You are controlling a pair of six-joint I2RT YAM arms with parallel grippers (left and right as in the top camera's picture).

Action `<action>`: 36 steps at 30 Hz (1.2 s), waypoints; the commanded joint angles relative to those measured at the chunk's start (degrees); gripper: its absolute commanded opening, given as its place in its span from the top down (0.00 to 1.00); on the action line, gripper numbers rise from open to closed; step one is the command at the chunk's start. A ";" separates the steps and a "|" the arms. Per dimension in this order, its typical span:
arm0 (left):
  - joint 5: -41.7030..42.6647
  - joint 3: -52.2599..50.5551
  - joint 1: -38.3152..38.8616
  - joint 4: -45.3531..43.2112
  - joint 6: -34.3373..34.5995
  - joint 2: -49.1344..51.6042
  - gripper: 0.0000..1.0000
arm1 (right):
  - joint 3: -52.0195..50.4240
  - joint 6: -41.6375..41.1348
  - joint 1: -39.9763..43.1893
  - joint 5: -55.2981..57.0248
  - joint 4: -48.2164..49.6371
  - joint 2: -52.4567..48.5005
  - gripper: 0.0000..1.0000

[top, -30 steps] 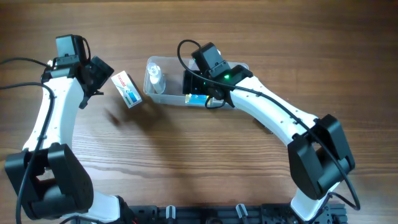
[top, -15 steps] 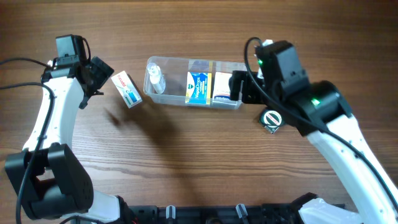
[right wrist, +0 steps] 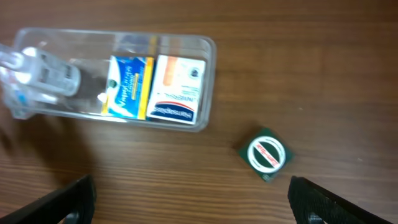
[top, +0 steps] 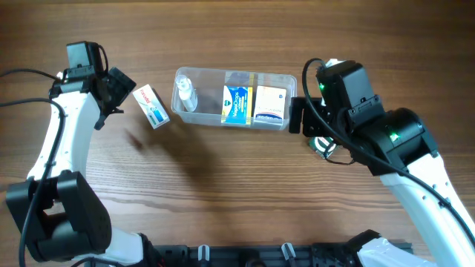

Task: Pack container
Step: 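Release the box and move the right gripper to the green Zam-Buk tin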

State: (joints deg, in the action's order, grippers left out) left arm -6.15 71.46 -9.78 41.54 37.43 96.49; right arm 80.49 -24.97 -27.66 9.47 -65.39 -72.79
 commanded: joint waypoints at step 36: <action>-0.81 0.55 -0.24 -0.13 0.35 0.39 0.00 | -32.24 -25.94 19.82 -10.82 30.88 -18.16 0.00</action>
State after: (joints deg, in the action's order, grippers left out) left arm -6.15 71.46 -9.78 41.56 37.41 96.49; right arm 48.40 -49.06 -8.12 -0.51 -35.97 -89.32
